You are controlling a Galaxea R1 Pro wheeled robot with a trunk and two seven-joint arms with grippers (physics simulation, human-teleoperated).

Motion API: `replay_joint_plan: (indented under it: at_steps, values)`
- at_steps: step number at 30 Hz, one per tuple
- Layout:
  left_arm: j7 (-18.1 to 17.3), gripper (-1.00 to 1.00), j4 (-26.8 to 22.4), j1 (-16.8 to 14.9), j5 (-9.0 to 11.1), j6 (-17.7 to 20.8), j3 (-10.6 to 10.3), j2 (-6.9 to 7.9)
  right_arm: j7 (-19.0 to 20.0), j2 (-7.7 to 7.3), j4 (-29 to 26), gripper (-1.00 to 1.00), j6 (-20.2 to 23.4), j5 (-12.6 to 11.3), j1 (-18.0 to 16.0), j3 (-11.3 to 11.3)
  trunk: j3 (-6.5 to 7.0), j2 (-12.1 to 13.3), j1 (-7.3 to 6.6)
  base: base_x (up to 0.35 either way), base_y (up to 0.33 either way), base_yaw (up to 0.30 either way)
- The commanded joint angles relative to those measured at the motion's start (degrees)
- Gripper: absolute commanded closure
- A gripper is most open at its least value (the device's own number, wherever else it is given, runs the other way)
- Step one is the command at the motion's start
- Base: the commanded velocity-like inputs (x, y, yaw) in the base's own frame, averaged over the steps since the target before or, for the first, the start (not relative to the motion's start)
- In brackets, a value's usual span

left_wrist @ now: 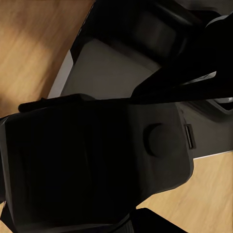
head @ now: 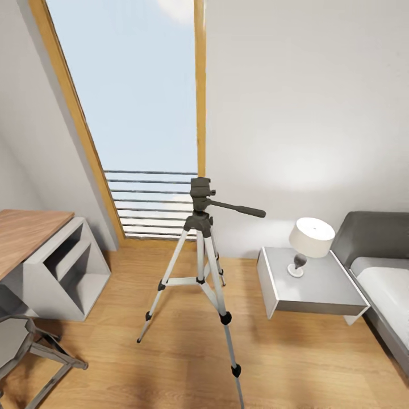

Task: Attach the digital camera to the camera tripod in the bedroom.

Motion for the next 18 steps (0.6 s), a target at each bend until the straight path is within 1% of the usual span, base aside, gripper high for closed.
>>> replay_joint_plan:
  at_steps: [1,18]
  values:
    - [0.01,1.00,0.01,-0.03,0.41,-0.14,-0.48,-0.01,0.12,-0.04,0.19,-1.00,-0.36,0.58,-0.08,-0.48,-0.11,-0.11,0.03,0.000,0.000,-0.012]
    - [0.06,1.00,0.04,-0.03,0.49,-0.15,-0.47,0.03,0.12,-0.02,0.19,-1.00,-0.20,0.79,-0.08,-0.37,-0.11,-0.11,0.03,0.000,0.000,-0.002]
